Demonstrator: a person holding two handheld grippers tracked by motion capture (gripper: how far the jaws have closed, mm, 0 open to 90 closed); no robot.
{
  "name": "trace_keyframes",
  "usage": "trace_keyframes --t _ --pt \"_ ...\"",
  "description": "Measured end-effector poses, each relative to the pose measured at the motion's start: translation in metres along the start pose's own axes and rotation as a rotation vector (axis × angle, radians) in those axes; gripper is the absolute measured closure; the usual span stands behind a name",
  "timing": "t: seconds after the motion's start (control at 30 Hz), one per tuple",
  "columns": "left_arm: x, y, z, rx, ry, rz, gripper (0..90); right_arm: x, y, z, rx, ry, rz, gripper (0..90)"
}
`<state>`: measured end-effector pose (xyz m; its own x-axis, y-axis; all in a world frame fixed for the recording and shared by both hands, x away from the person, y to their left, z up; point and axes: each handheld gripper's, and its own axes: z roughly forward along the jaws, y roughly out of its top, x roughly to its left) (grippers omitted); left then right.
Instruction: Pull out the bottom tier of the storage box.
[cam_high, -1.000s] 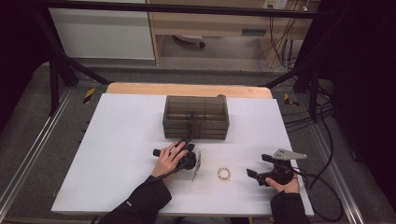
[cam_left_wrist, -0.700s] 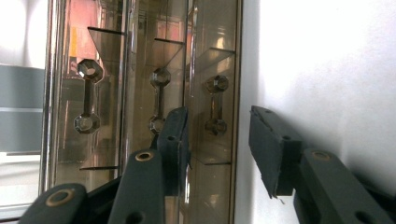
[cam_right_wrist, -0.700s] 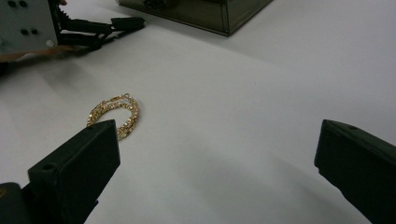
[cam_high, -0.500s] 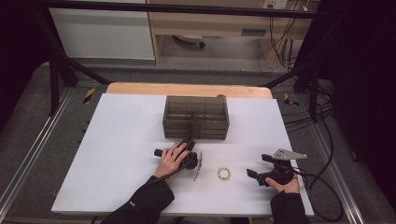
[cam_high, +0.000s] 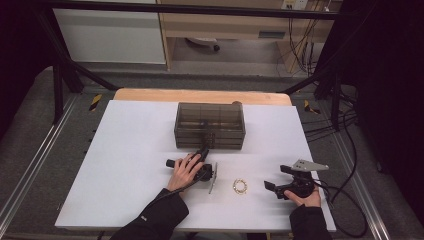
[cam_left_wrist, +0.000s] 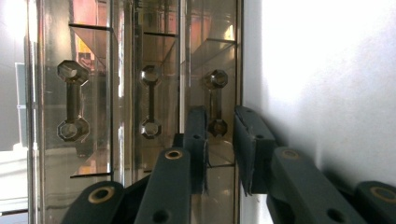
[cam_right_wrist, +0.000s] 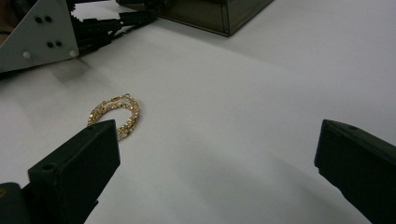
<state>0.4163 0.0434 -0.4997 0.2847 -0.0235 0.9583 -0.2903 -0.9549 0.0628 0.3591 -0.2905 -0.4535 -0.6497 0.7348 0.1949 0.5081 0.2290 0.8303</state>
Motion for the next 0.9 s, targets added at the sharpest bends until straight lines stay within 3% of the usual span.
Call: trace_keyframes --t 0.3,0.73,0.8,0.83,0.9 --pt "-0.0004 0.0002 0.0005 0.0 0.017 0.036 79.3 0.0001 -0.0001 0.0004 0.004 0.0 0.0 0.6" --pt "-0.0003 0.0 -0.0005 -0.001 0.023 0.054 80.8 -0.0001 0.0 0.0004 0.002 0.0 -0.002 0.6" --pt "0.0008 0.0003 -0.0022 0.017 0.029 0.076 80.9 -0.0001 0.0 0.0003 0.002 0.0 -0.001 0.6" --pt "-0.0002 -0.0002 -0.0016 0.001 0.032 0.064 80.9 -0.0002 0.0 0.0003 0.002 0.0 -0.001 0.6" --pt "0.0009 0.0001 -0.0038 0.022 0.03 0.083 81.0 -0.0002 0.0 0.0005 0.002 -0.001 -0.002 0.6"
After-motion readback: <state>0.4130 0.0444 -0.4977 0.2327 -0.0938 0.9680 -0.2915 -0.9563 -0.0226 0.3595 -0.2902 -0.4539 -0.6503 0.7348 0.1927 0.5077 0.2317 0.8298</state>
